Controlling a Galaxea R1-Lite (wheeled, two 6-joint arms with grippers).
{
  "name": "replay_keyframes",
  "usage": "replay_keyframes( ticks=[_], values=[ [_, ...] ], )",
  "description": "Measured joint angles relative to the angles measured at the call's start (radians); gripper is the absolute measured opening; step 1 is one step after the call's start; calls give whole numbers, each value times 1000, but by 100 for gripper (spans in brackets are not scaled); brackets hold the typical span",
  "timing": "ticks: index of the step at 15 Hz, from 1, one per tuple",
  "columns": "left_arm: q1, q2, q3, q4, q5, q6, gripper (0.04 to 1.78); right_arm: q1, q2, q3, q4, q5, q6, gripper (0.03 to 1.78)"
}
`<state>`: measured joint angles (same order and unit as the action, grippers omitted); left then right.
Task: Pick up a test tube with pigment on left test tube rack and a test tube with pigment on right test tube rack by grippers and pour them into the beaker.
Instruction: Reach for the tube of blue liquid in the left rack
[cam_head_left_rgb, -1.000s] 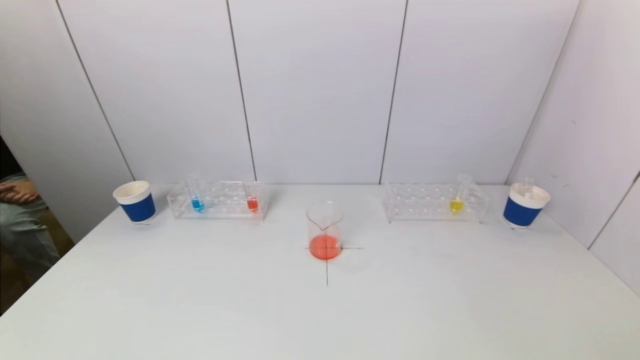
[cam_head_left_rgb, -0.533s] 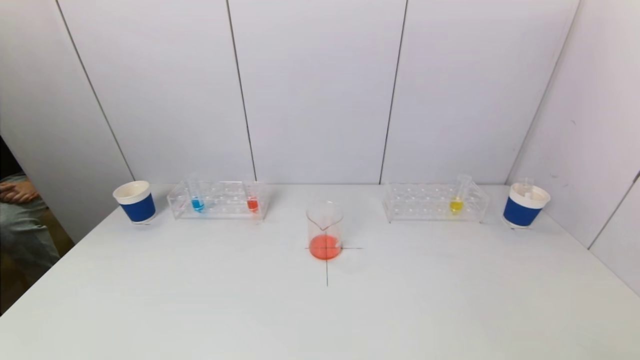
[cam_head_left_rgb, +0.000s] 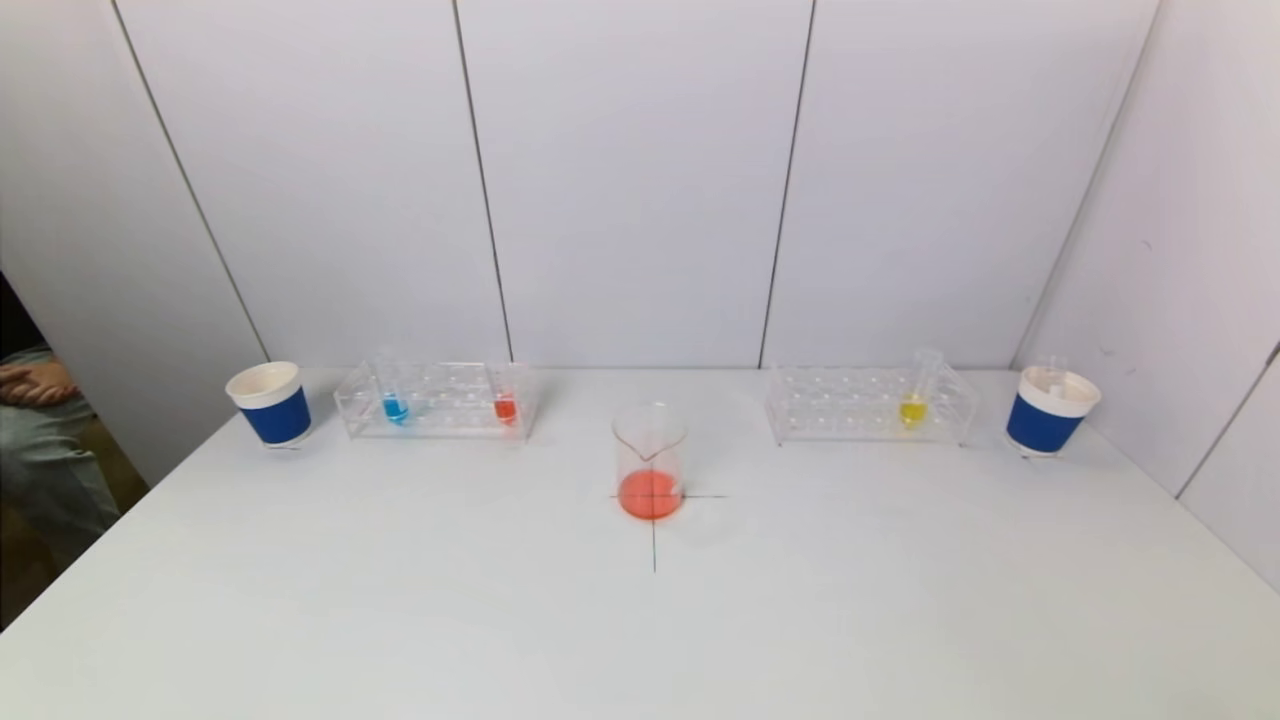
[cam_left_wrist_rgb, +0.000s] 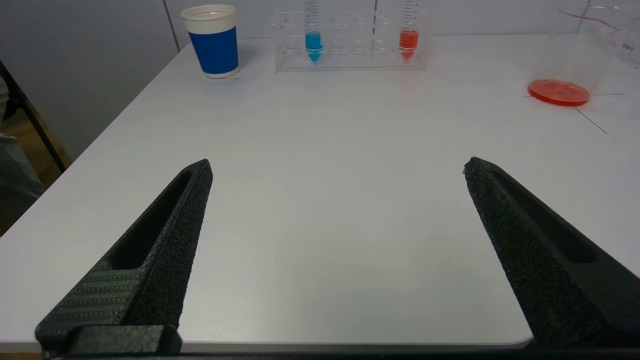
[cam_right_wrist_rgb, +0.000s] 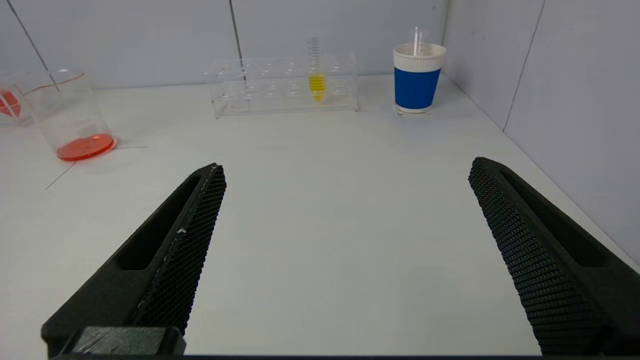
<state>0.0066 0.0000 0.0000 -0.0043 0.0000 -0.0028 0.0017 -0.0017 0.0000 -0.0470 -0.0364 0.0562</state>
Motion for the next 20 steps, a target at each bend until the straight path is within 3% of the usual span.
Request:
replay_keyframes(
  ticks=[20],
  values=[
    [0, 0, 0, -1, -1, 1, 176, 0, 0, 0, 0, 0, 0, 176]
  ],
)
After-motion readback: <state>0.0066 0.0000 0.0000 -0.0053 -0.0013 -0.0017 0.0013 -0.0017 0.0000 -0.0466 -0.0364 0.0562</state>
